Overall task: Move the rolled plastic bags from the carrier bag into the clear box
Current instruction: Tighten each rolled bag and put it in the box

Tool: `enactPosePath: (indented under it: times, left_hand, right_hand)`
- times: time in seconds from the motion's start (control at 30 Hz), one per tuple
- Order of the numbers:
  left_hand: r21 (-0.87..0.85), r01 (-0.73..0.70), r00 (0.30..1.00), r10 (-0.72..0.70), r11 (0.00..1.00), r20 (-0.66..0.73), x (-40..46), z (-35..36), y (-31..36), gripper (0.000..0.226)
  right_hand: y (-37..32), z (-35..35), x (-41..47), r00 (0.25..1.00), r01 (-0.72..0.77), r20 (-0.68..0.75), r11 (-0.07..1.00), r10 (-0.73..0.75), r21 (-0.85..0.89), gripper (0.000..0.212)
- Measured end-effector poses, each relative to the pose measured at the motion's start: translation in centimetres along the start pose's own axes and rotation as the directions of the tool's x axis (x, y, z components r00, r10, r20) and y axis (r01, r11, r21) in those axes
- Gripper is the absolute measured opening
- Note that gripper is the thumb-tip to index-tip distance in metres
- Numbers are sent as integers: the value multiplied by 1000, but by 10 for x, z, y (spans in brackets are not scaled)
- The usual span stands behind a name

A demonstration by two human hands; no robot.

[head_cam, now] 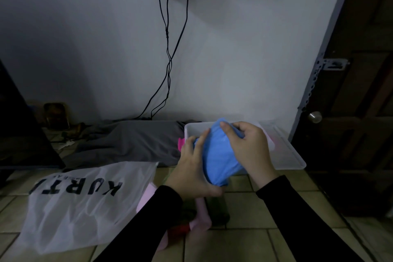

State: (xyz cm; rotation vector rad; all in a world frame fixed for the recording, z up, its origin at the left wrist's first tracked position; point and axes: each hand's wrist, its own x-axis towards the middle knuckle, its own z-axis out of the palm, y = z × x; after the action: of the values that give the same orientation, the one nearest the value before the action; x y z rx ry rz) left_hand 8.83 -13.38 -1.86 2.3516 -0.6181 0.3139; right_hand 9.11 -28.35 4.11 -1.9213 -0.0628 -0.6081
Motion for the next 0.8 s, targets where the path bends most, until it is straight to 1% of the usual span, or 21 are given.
enactPosePath:
  times: [0.07,0.17,0.27,0.37,0.47,0.53,0.6,0.63,0.67,0.73,0.77,0.8]
  left_hand:
    - [28,15,1000,-15,1000,-5,-1,-1,0,134]
    - [23,-26,998,28,999,-58,-1,-10,2,130]
    - [-108,-72,989,57,992,-136,2,-21,11,126]
    - [-205,-96,980,56,974,-193,6,-25,21,124]
    - [-242,-102,974,47,965,-220,7,-28,34,115]
    - [-216,-119,972,70,969,-223,7,-28,40,109]
    - [-188,-146,971,104,971,-215,7,-28,42,104]
    - [-190,-153,971,112,970,-210,6,-28,43,102]
    - [-202,-153,973,111,967,-205,5,-29,44,100]
    - [-246,-149,973,97,958,-210,3,-32,46,94]
    - [-274,-154,971,93,949,-222,2,-34,46,93]
    - [-293,-161,968,93,942,-233,2,-37,46,92]
  right_hand:
    - [-1,0,1,999,36,-3,999,-36,-13,30]
    - [8,-3,7,996,41,-78,999,-43,-31,38]
    - [23,-6,21,991,-53,-125,998,54,14,44]
    - [33,-2,30,981,-150,-110,986,157,70,50]
    - [37,4,32,950,-287,-58,934,305,215,38]
    - [34,6,28,917,-386,14,875,400,294,29]
    - [29,7,20,861,-504,148,772,487,389,27]
    - [26,7,16,829,-556,230,714,509,425,29]
    - [25,8,12,792,-610,326,649,516,455,32]
    - [20,9,2,727,-685,506,539,464,489,32]
    - [15,10,-3,705,-705,572,505,419,498,30]
    - [13,11,-5,697,-710,610,481,377,514,29]
